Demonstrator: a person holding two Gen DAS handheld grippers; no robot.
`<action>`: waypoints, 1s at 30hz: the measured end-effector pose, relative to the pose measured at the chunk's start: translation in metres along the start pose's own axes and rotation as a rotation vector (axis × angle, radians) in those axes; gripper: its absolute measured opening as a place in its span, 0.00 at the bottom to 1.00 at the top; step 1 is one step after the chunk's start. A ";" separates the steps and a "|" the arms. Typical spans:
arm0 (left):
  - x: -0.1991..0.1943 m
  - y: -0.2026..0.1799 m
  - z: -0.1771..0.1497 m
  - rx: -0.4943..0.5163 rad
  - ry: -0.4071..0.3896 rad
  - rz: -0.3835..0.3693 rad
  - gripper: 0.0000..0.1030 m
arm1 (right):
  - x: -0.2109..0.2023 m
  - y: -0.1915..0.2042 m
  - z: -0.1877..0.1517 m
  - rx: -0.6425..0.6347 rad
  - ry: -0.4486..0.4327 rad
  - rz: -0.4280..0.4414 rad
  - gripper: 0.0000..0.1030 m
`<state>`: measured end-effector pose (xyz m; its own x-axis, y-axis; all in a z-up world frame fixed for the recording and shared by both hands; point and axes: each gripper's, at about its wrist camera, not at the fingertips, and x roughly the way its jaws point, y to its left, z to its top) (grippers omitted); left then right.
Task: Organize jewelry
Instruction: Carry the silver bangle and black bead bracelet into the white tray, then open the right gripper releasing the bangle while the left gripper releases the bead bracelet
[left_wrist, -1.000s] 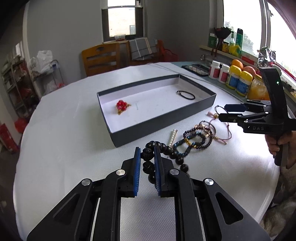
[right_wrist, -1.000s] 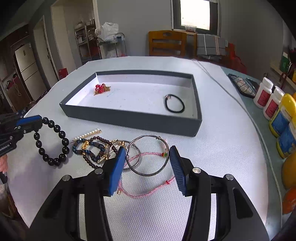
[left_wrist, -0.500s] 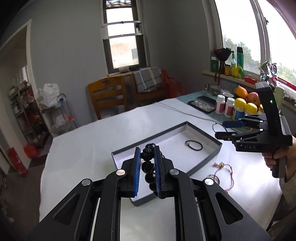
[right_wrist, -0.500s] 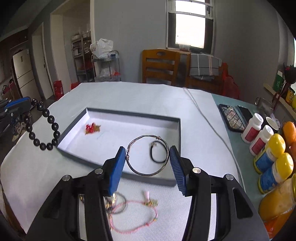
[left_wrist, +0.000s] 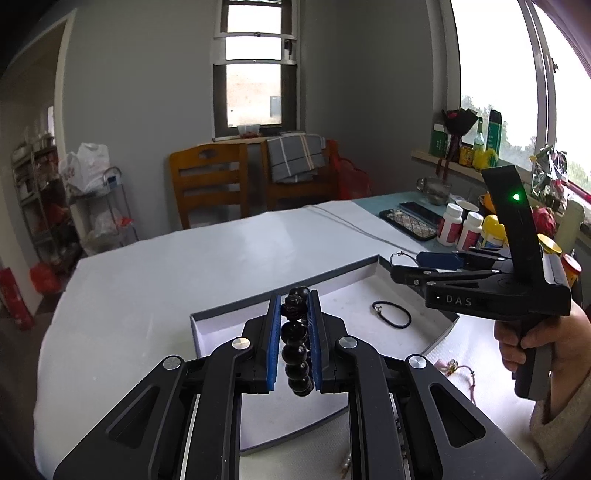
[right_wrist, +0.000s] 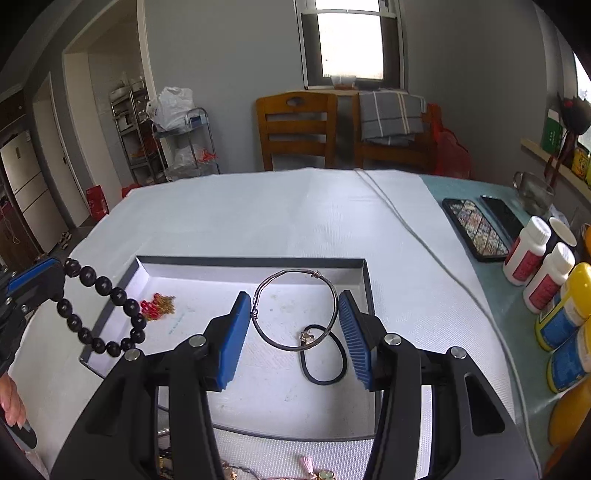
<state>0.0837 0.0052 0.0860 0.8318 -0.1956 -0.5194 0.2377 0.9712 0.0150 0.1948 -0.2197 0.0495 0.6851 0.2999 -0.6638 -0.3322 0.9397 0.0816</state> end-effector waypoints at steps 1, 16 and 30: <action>0.004 0.001 -0.003 0.000 0.009 0.005 0.14 | 0.003 -0.001 -0.002 -0.004 0.005 -0.002 0.48; 0.051 0.051 -0.035 -0.148 0.193 0.013 0.14 | 0.044 0.015 -0.033 -0.089 0.129 0.037 0.48; 0.074 0.032 -0.050 -0.061 0.315 0.016 0.15 | 0.055 0.026 -0.044 -0.146 0.192 0.051 0.48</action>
<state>0.1278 0.0281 0.0048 0.6367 -0.1374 -0.7588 0.1874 0.9821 -0.0206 0.1957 -0.1862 -0.0175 0.5340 0.2960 -0.7920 -0.4624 0.8865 0.0196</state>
